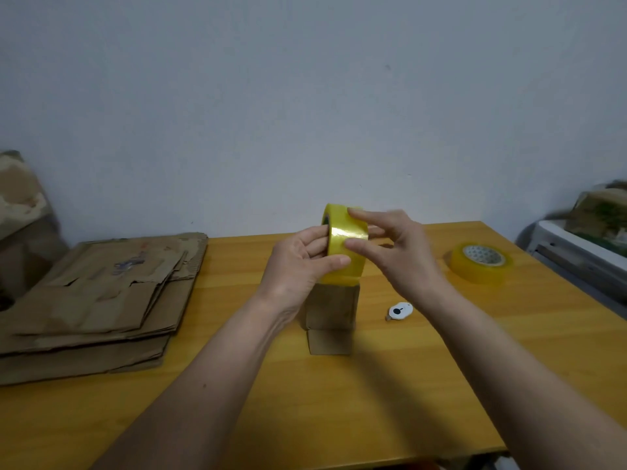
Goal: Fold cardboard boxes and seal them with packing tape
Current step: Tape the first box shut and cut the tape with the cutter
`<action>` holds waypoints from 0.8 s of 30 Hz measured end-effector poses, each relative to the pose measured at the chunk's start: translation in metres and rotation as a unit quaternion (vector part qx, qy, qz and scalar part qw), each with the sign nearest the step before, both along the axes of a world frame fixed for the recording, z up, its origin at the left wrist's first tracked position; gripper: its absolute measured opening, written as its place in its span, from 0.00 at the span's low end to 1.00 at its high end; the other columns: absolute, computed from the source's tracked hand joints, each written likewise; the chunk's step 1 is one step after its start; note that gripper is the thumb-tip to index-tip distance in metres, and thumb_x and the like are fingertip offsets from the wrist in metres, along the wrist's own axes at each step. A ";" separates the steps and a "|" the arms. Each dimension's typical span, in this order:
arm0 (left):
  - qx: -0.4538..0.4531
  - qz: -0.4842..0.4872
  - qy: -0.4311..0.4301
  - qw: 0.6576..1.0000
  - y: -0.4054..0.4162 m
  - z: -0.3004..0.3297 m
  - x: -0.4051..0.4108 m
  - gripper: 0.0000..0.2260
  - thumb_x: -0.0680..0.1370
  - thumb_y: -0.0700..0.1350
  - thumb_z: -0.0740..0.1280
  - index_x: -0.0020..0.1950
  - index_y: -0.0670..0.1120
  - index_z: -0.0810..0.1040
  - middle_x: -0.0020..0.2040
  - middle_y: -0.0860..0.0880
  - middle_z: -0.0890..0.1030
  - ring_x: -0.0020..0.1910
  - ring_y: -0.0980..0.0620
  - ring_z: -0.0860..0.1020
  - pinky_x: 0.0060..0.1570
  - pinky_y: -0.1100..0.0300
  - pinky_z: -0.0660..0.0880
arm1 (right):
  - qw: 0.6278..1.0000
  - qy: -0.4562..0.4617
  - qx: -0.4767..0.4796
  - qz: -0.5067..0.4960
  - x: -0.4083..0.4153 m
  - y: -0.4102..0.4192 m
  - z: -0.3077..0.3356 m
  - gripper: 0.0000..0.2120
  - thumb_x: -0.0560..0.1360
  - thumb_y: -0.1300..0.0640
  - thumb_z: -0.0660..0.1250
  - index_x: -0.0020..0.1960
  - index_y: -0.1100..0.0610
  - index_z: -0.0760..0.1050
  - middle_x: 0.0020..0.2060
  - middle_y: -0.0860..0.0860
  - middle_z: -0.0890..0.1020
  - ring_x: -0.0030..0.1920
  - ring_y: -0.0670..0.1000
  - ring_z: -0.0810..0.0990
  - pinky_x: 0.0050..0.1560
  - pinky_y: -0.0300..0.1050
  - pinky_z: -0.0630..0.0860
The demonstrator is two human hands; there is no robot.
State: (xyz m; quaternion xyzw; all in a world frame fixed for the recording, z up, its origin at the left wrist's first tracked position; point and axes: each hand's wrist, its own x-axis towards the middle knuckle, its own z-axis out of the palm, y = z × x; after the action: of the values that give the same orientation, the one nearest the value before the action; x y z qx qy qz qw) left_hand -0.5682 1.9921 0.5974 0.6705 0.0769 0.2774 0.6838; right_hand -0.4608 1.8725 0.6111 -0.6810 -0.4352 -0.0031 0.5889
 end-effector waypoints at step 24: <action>0.172 -0.191 0.133 0.957 0.049 0.017 -0.007 0.23 0.74 0.36 0.67 0.68 0.48 0.73 0.66 0.53 0.78 0.66 0.56 0.74 0.62 0.63 0.71 | 0.896 0.399 0.061 0.185 0.009 -0.025 0.013 0.08 0.77 0.67 0.61 0.40 0.63 0.74 0.31 0.52 0.79 0.30 0.45 0.75 0.30 0.33 0.74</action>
State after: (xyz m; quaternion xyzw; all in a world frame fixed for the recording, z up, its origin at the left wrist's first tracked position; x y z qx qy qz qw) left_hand -0.5757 2.0411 0.6144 0.8113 -0.0111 0.0586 0.5816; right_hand -0.4514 1.8477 0.6244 -0.4948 -0.2810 0.3516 0.7434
